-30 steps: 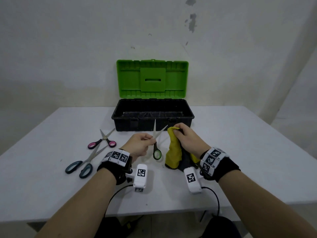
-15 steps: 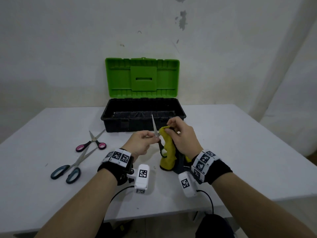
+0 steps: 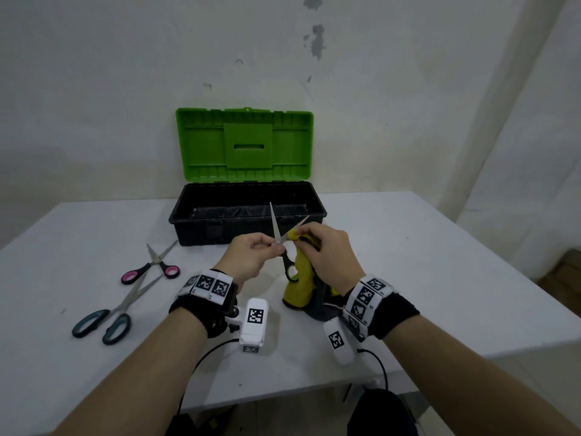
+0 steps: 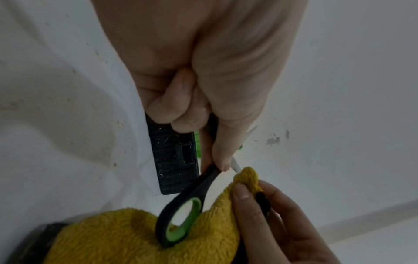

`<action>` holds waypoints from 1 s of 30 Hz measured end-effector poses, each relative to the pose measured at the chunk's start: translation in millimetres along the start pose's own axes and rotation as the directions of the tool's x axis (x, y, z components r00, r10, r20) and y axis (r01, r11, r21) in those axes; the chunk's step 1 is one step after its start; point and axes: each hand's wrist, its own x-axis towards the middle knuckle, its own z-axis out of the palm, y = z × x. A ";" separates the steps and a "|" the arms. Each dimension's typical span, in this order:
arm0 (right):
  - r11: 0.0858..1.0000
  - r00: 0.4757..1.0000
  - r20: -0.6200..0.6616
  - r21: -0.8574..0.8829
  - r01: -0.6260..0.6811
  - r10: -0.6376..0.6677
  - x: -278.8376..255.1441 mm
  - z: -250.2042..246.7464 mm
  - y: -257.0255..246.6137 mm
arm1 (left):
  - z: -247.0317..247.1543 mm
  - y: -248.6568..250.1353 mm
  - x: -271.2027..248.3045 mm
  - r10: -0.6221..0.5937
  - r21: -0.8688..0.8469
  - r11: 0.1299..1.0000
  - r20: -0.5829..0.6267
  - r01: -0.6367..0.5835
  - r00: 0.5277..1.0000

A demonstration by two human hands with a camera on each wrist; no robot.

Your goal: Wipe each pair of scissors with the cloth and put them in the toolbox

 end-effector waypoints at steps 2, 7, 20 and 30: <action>0.996 0.996 0.035 -0.025 0.087 -0.086 -0.7 0.3 -1.8 | 2.8 6.0 -2.5 0.046 0.002 0.999 0.006 -0.046 0.999; 0.977 0.988 0.070 -0.155 0.149 -0.139 1.7 6.4 1.7 | 9.5 15.4 -9.1 0.098 0.017 0.995 0.034 -0.098 0.995; 0.960 0.988 0.149 -0.267 0.088 -0.048 9.2 -3.1 -15.6 | 8.0 9.6 -7.5 0.099 0.066 0.993 -0.009 -0.098 0.995; 0.893 0.975 0.097 -0.428 -0.141 0.200 28.2 -19.5 -16.6 | -1.7 -0.5 -4.1 0.180 0.269 0.949 -0.036 -0.164 0.983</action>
